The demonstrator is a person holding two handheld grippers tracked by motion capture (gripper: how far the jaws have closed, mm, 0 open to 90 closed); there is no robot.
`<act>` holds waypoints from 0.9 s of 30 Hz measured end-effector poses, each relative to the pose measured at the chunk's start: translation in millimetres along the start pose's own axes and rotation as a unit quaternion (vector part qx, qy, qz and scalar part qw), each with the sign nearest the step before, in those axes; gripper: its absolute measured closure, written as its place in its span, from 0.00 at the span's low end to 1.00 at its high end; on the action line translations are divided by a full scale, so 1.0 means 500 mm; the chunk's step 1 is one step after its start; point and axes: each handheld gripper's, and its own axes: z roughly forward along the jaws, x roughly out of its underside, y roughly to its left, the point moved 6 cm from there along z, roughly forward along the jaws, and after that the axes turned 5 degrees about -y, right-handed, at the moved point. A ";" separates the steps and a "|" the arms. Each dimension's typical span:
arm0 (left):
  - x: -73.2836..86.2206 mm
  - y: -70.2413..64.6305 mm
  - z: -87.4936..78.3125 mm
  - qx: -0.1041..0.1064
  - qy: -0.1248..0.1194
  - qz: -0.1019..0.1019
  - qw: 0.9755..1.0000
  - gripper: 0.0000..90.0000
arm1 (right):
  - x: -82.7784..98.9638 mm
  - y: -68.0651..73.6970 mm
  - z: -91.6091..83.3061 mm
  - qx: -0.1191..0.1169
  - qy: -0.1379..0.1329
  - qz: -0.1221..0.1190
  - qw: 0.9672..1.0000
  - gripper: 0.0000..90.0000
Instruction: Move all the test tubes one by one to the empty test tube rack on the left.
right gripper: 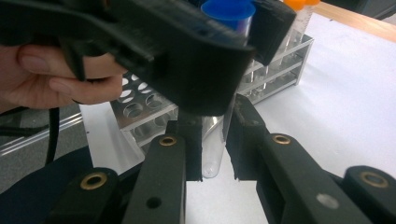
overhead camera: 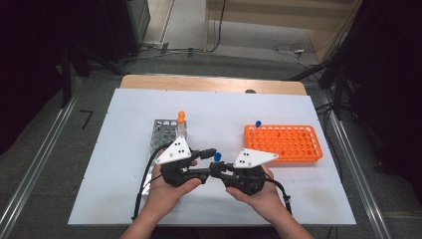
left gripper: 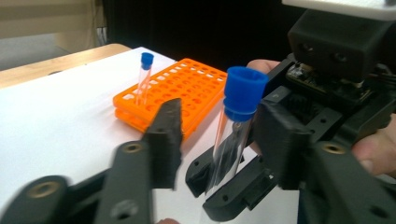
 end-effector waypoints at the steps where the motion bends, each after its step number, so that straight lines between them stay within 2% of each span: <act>1: 0.000 -0.001 0.000 0.002 0.000 0.002 1.000 0.67 | 0.000 0.001 0.001 -0.002 0.001 -0.001 1.000 0.83; 8: 0.001 -0.006 0.000 0.009 -0.003 0.013 1.000 0.83 | 0.003 0.002 0.003 -0.008 0.006 0.001 1.000 0.83; 16: 0.000 -0.001 -0.002 -0.006 -0.005 0.022 1.000 0.86 | 0.004 -0.002 0.003 -0.006 0.003 0.002 1.000 0.81; 18: -0.002 0.004 -0.006 -0.013 -0.008 0.020 1.000 0.86 | 0.004 -0.004 0.003 -0.009 0.002 0.006 1.000 0.72; 24: -0.012 0.024 -0.030 -0.029 -0.020 0.015 0.999 0.86 | 0.009 -0.020 -0.004 -0.021 -0.004 0.020 1.000 0.36; 27: -0.016 0.038 -0.045 -0.041 -0.026 0.012 0.999 0.86 | 0.015 -0.032 -0.009 -0.020 -0.001 0.017 1.000 0.23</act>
